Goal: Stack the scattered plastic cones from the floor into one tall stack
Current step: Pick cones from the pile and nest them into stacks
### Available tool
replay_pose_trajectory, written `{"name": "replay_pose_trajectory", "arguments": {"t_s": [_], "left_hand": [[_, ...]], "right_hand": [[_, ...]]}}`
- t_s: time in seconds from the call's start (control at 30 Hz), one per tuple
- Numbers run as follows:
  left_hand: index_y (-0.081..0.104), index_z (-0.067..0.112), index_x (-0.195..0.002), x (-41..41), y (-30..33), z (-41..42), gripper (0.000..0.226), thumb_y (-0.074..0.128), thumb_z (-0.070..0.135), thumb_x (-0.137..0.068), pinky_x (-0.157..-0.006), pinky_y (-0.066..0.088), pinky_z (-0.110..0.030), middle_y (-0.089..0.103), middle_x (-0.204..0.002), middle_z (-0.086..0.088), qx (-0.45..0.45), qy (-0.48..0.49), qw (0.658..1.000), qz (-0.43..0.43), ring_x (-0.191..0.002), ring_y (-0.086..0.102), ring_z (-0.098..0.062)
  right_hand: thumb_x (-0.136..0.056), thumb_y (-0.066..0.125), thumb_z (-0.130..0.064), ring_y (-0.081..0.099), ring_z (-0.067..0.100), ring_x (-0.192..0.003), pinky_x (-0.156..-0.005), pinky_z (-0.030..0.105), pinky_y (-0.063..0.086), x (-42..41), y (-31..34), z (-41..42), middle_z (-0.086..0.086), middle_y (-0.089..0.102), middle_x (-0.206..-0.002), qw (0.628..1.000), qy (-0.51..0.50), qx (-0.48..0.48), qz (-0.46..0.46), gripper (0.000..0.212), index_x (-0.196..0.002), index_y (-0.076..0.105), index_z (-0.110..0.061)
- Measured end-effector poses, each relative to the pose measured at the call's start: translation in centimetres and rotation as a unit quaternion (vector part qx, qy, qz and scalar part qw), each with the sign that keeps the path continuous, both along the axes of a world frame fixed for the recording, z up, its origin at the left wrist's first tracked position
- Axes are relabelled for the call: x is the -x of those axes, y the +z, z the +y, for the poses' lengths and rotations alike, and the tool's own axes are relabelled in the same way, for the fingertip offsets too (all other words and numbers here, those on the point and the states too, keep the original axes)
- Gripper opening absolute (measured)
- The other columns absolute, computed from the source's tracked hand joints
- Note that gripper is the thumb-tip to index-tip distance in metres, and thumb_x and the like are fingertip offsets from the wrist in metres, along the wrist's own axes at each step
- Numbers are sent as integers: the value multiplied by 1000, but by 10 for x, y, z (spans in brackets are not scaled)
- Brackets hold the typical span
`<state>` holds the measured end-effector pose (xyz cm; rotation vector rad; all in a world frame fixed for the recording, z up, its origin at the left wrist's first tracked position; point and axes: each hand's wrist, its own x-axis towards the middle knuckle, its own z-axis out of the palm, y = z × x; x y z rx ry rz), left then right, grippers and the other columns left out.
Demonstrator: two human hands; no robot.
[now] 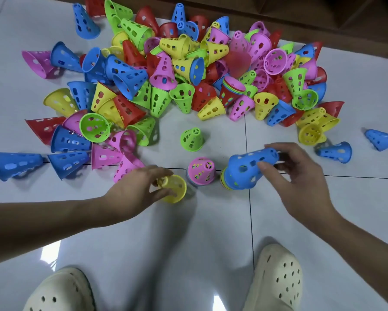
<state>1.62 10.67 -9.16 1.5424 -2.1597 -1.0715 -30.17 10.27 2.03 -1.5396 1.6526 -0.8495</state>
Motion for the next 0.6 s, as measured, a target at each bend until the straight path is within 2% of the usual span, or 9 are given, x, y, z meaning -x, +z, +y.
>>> {"name": "replay_pose_trajectory", "arguments": {"t_s": [0.07,0.13,0.2,0.3,0.43,0.6], "left_hand": [[67,21,-118,2,19,-5,43,74,48,-85,-68,46,-10,61,-91,21,33,21,997,67,-80,60,0],[66,17,-113,7,39,-11,42,72,47,-84,-69,52,-20,65,-92,12,66,34,990,122,-80,65,-10],[67,13,-112,13,53,-17,40,75,40,-84,-72,56,-28,68,-94,4,93,43,983,153,-81,67,-16],[68,11,-112,27,65,-26,38,77,35,-83,-74,56,-31,68,-96,1,107,45,979,167,-81,66,-16],[67,14,-115,45,65,-37,39,78,35,-84,-71,51,-21,63,-95,4,118,4,982,147,-78,62,-13],[68,16,-118,63,49,-43,39,80,29,-83,-72,43,-7,60,-99,9,91,-36,988,121,-81,57,1]], "right_hand": [[-88,73,-14,64,5,-98,-80,10,48,13,0,-6,-4,64,-110,997,1,36,65,29,-110,60,-26],[-87,74,-17,62,6,-99,-82,11,48,22,-8,-7,-5,62,-109,993,11,43,106,30,-113,60,-25],[-87,75,-20,62,10,-97,-82,15,50,27,-21,-7,-6,63,-109,992,19,23,119,29,-113,62,-23],[-86,76,-16,62,9,-98,-83,15,49,32,-42,-5,-6,65,-108,992,36,-9,120,29,-113,65,-17],[-86,77,-15,61,-2,-99,-83,11,48,36,-61,-4,-12,67,-105,990,64,-34,123,30,-114,67,-18],[-86,77,-15,65,4,-96,-84,21,52,39,-64,-7,-11,68,-103,993,48,-46,99,23,-106,67,-20]]}}
